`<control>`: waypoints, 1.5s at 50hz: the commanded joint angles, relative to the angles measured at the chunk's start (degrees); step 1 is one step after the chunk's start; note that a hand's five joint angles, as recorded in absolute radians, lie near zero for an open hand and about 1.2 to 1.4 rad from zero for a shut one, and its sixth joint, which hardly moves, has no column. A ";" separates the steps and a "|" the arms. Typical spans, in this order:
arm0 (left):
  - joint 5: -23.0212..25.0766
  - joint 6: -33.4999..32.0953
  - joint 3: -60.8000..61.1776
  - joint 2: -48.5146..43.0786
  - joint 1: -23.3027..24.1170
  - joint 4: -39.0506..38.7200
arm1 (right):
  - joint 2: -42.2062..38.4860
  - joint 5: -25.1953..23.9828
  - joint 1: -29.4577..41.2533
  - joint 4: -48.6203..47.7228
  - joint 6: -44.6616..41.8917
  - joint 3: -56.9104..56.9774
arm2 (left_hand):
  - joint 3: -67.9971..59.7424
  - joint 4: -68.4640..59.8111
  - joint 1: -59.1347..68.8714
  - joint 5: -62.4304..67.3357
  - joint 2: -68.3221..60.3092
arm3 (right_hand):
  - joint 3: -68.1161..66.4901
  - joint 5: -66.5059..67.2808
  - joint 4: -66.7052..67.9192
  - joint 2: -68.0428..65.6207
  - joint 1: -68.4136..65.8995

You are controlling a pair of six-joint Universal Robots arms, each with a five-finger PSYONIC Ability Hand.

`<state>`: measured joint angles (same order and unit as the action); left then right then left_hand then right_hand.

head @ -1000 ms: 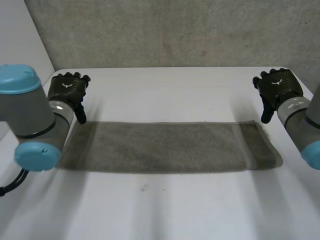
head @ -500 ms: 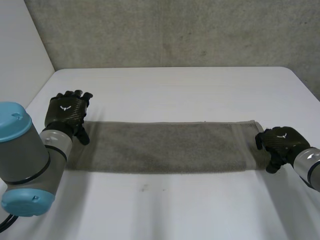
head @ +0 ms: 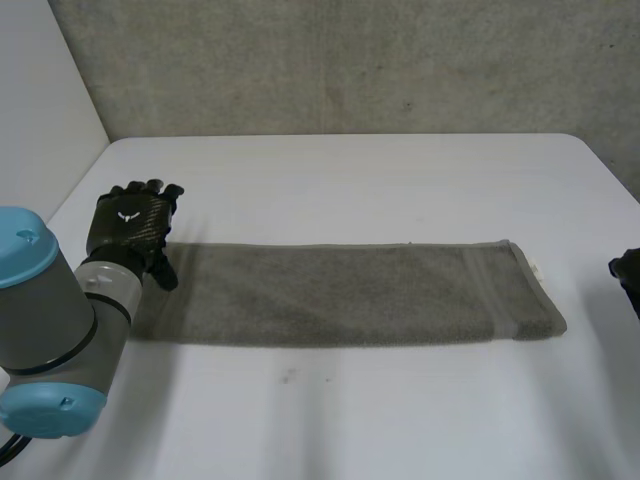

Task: Fold the laundry

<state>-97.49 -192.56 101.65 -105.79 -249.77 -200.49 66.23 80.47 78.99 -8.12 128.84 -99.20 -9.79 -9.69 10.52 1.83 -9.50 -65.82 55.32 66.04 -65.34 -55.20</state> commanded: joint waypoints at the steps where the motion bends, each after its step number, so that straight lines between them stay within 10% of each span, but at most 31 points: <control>1: -0.06 0.00 0.39 0.06 -0.02 -0.07 | 1.88 -10.73 0.11 1.35 13.70 -2.13 | -0.21 -0.31 -0.52 -1.83 -0.50 | 30.65 -30.15 -30.87 30.16 20.02; 9: -0.06 0.00 1.00 1.03 0.07 -0.25 | 2.76 -24.21 -0.59 2.05 14.25 -4.24 | -0.21 -0.31 -0.52 -1.83 -0.50 | 27.32 -26.82 -27.54 26.84 16.70; 35: -0.06 0.00 1.18 0.94 -0.19 -0.34 | -1.45 -24.49 -0.41 1.88 10.55 -4.69 | -0.21 -0.31 -0.52 -1.83 -0.50 | 17.90 -17.40 -18.12 17.41 7.27; 42: -0.06 0.00 1.18 0.94 -0.19 -0.34 | -2.24 -24.75 -0.32 1.61 10.47 -4.60 | -0.21 -0.31 -0.52 -1.83 -0.50 | -5.15 5.65 4.93 -5.64 -15.78; 48: -0.06 0.00 1.18 0.94 -0.19 -0.34 | -2.77 -17.63 -0.85 0.82 10.20 -1.70 | -0.21 -0.31 -0.52 -1.83 -0.50 | -14.18 14.68 13.96 -14.66 -24.80; 52: -0.06 0.00 1.18 0.94 -0.10 -0.34 | -1.81 -1.94 -3.04 -1.36 9.50 1.63 | -0.21 -0.31 -0.52 -1.83 -0.50 | -14.18 14.68 13.96 -14.66 -24.80; 60: -0.06 0.00 1.09 1.03 -0.02 -0.34 | 3.56 -6.03 -4.81 -4.01 8.80 2.34 | -0.21 -0.31 -0.52 -1.83 -0.50 | -14.18 14.68 13.96 -14.66 -24.80; 75: -0.24 0.00 1.53 2.08 0.07 -0.34 | 6.03 -10.94 35.58 -15.33 15.30 5.33 | -0.21 -0.31 -0.52 -1.83 -0.50 | -14.18 14.68 13.96 -14.66 -24.80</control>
<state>-97.63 -192.57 102.92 -104.41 -249.74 -200.83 73.99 71.49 98.77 -17.20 143.86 -95.06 -9.79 -9.69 10.52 1.82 -9.48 -67.64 56.31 68.35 -67.41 -54.14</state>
